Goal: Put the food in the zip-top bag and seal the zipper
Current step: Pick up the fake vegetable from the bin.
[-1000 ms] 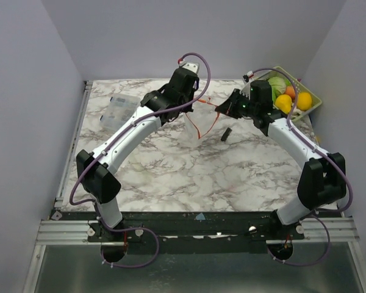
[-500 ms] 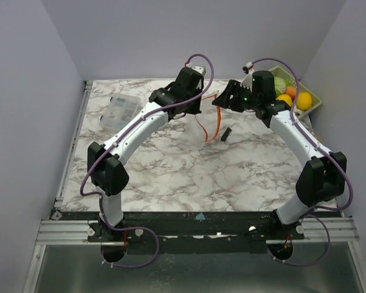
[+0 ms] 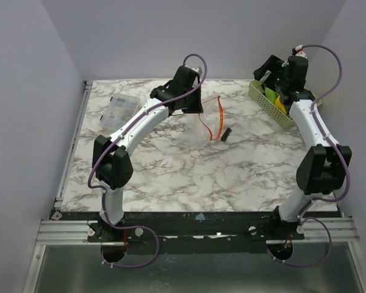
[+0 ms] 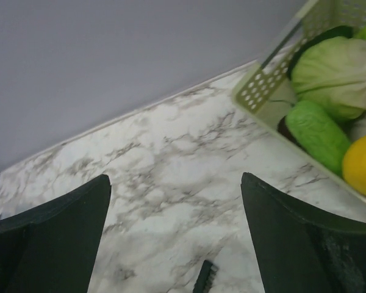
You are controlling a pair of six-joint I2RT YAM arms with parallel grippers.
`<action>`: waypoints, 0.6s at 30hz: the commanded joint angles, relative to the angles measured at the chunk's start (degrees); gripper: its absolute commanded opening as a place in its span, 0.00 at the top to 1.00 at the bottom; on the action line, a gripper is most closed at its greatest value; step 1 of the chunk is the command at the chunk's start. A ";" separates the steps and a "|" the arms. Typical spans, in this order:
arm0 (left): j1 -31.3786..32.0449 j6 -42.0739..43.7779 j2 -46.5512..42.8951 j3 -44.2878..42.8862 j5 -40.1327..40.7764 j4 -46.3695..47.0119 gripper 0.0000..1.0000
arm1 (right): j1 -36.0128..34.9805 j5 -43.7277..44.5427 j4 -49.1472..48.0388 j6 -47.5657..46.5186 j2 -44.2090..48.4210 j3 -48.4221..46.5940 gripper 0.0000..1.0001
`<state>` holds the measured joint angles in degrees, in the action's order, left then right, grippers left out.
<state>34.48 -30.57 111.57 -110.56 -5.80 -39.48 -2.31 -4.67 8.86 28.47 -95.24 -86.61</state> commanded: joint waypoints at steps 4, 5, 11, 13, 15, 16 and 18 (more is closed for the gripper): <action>0.24 -3.09 -2.30 3.07 -6.75 3.66 1.00 | 4.92 10.39 -0.65 -8.54 -15.34 -11.12 0.01; 0.24 -2.93 -2.53 3.07 -7.21 3.70 1.00 | 4.98 11.75 -0.55 -9.86 -17.80 -13.25 0.01; 0.23 -1.11 -3.54 3.19 -7.58 2.43 1.00 | 5.89 19.20 2.25 -17.37 -31.72 -28.18 0.00; 0.21 -0.49 -3.87 3.37 -7.35 1.85 1.00 | 6.10 20.80 3.85 -19.20 -35.64 -32.97 0.00; 0.24 -0.33 -4.18 3.92 -7.32 1.77 1.00 | 6.13 23.01 5.06 -20.76 -38.89 -36.85 0.00; 0.24 -0.36 -4.32 4.18 -7.61 1.90 1.00 | 6.15 23.85 5.23 -21.41 -40.47 -38.58 0.00; 0.33 -0.45 -4.43 4.56 -8.31 2.01 1.00 | 6.25 25.17 5.91 -22.86 -43.05 -41.21 0.00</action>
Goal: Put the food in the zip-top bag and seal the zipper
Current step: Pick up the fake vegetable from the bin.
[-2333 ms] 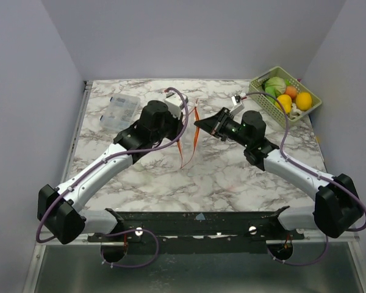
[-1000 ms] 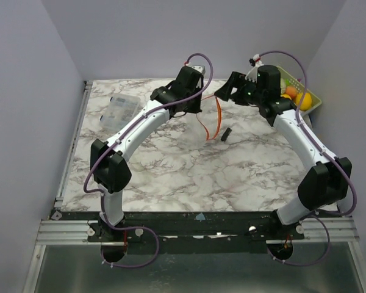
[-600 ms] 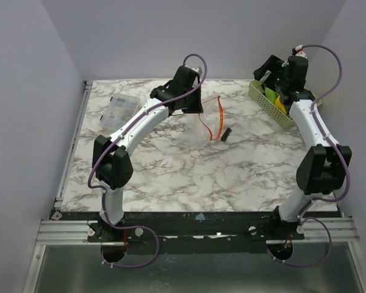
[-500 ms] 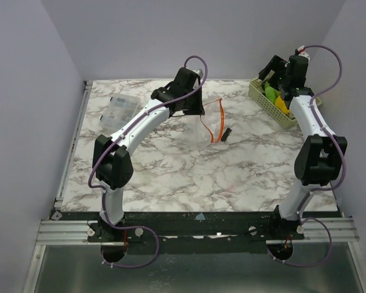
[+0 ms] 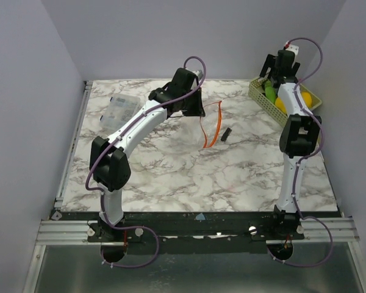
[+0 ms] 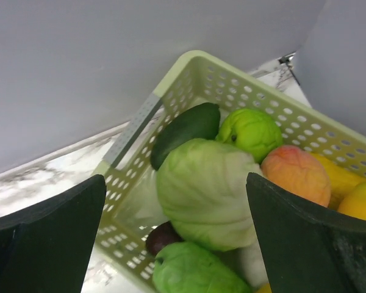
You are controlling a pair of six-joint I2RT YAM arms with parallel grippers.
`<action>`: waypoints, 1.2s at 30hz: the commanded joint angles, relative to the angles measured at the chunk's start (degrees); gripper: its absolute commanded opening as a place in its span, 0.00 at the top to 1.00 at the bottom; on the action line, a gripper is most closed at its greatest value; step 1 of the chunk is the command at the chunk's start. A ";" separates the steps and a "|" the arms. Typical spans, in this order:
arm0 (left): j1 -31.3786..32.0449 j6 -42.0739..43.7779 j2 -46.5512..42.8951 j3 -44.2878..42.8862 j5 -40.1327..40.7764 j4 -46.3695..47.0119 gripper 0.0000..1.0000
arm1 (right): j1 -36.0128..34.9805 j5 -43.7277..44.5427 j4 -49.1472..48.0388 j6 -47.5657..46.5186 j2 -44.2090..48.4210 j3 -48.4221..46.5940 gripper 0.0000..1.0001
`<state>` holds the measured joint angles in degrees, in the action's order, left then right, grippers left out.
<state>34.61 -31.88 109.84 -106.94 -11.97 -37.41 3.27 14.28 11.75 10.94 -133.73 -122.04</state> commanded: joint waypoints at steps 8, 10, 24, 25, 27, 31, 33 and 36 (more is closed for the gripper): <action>0.36 1.11 -1.99 1.12 -3.40 0.03 1.00 | 0.74 8.61 4.15 -7.35 -10.93 -9.23 0.00; 0.36 1.16 -1.74 0.94 -3.84 -0.01 1.00 | 0.94 9.51 4.80 -6.82 -12.16 -9.49 0.00; 0.37 1.91 -1.72 0.76 -4.55 -0.65 1.00 | 1.00 10.14 6.16 -6.89 -11.24 -10.94 0.51; 0.30 1.91 -1.80 0.69 -4.63 -0.67 1.00 | 0.98 10.38 6.07 -6.94 -10.59 -11.01 0.54; 0.37 1.82 -1.82 0.59 -4.82 -0.65 1.00 | 1.03 10.64 5.86 -7.21 -9.67 -11.45 0.61; 0.33 1.43 -1.61 0.17 -5.71 -0.60 1.00 | 0.97 12.23 4.16 -7.72 -6.98 -11.34 0.72; 0.37 1.21 -1.69 0.15 -6.28 -0.37 1.00 | 0.97 12.64 3.15 -7.84 -5.75 -11.12 0.76; 0.36 1.03 -1.73 0.15 -6.61 -0.36 1.00 | 1.03 12.85 3.12 -7.31 -4.00 -11.05 0.86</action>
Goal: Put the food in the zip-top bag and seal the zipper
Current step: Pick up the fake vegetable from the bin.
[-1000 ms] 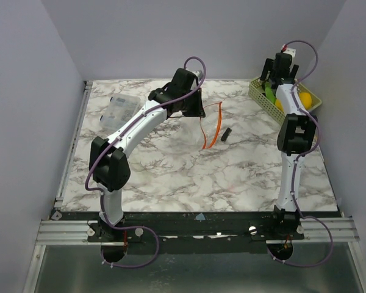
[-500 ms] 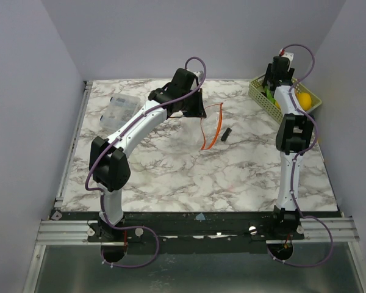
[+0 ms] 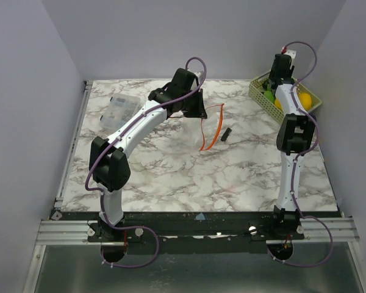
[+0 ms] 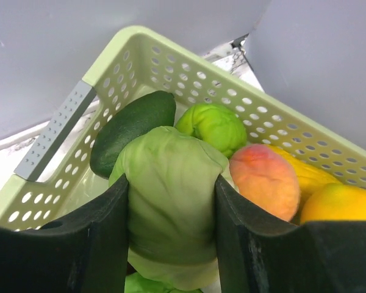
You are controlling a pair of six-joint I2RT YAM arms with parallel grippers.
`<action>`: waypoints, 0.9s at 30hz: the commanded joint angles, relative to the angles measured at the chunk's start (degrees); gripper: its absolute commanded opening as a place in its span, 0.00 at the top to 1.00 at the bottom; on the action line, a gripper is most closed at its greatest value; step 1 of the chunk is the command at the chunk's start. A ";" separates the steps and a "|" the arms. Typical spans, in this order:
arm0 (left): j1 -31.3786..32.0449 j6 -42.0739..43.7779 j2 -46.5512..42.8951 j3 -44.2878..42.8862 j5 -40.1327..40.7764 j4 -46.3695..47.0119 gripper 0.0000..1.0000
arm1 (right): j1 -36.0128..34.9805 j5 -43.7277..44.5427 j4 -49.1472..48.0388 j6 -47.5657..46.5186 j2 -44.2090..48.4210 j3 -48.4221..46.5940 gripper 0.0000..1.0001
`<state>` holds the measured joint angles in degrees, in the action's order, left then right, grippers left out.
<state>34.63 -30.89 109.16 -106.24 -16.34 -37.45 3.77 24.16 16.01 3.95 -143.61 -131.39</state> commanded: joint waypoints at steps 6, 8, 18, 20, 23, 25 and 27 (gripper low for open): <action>0.35 0.21 -1.17 -0.38 -2.19 -0.18 1.00 | 0.52 2.31 -1.78 0.92 10.08 0.11 0.98; 0.31 0.13 -1.15 -0.38 -2.43 -0.05 1.00 | 0.49 2.53 -1.85 1.25 11.40 0.92 0.99; 0.08 -0.57 -0.88 -1.20 -4.45 0.67 1.00 | 0.52 -6.04 -2.09 7.89 24.73 13.40 0.99; -0.13 -0.66 -0.88 -1.24 -4.68 0.75 1.00 | 0.53 -9.80 -2.76 10.33 28.03 16.84 0.99; -0.71 -0.98 -0.80 -1.42 -5.44 0.67 1.00 | 0.49 -16.96 -3.88 14.01 32.69 21.96 0.99; -1.42 -1.64 -0.79 -1.18 -6.34 1.13 1.00 | 0.39 -21.44 -5.02 16.20 35.91 26.04 0.99; -1.93 -2.17 -0.87 -0.84 -6.96 1.54 1.00 | 0.44 -27.00 -7.54 19.77 39.68 31.41 0.99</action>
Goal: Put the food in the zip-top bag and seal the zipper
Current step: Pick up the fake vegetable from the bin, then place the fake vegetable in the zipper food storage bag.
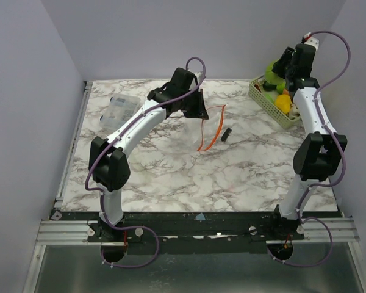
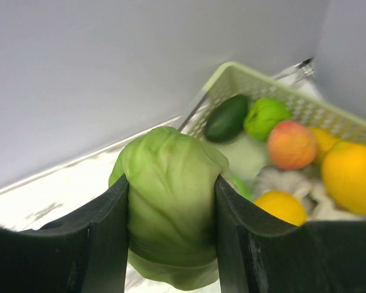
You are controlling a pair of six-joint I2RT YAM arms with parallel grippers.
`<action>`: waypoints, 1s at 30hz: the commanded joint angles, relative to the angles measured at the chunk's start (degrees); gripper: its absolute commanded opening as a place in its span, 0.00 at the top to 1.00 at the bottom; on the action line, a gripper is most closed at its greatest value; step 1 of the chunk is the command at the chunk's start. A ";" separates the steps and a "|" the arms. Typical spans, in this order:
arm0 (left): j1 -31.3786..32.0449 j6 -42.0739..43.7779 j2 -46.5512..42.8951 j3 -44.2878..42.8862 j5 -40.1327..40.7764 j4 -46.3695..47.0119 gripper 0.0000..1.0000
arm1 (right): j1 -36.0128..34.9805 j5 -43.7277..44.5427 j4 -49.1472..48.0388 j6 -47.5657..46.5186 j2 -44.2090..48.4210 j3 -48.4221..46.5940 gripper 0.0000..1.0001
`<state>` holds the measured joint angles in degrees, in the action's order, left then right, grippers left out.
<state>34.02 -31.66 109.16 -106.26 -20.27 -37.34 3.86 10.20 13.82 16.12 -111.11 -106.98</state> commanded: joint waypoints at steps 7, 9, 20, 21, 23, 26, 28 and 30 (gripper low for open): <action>-3.48 -4.29 -1.15 1.26 -5.82 3.99 1.00 | -1.07 -30.75 -20.62 19.13 21.78 29.70 0.99; -4.10 -5.51 -1.06 1.87 -7.29 4.76 1.00 | -1.23 -35.92 -24.78 22.83 24.89 34.54 0.99; -5.17 -6.83 -2.18 5.98 -9.85 7.19 1.00 | -7.05 -60.64 -57.28 43.85 38.35 56.78 0.99; -5.24 -6.84 -2.33 6.06 -9.90 7.07 1.00 | -8.03 -61.28 -58.67 44.00 39.64 58.21 0.99; -5.19 -6.92 -2.59 6.15 -9.93 6.94 1.00 | -9.76 -62.15 -59.48 42.48 41.52 60.54 0.99; -5.19 -7.42 -2.92 6.33 -10.59 7.30 1.00 | -12.36 -63.57 -57.27 39.12 42.37 61.61 0.99; -5.19 -7.79 -3.00 6.49 -10.99 7.51 1.00 | -13.48 -63.32 -59.16 39.12 42.68 63.18 0.99; -5.19 -7.97 -3.03 6.50 -11.65 7.64 1.00 | -13.87 -61.21 -59.65 38.64 42.66 64.94 0.99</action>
<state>28.86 -38.52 108.88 -100.47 -29.06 -31.29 -9.10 -50.39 -41.60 55.90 -68.97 -45.06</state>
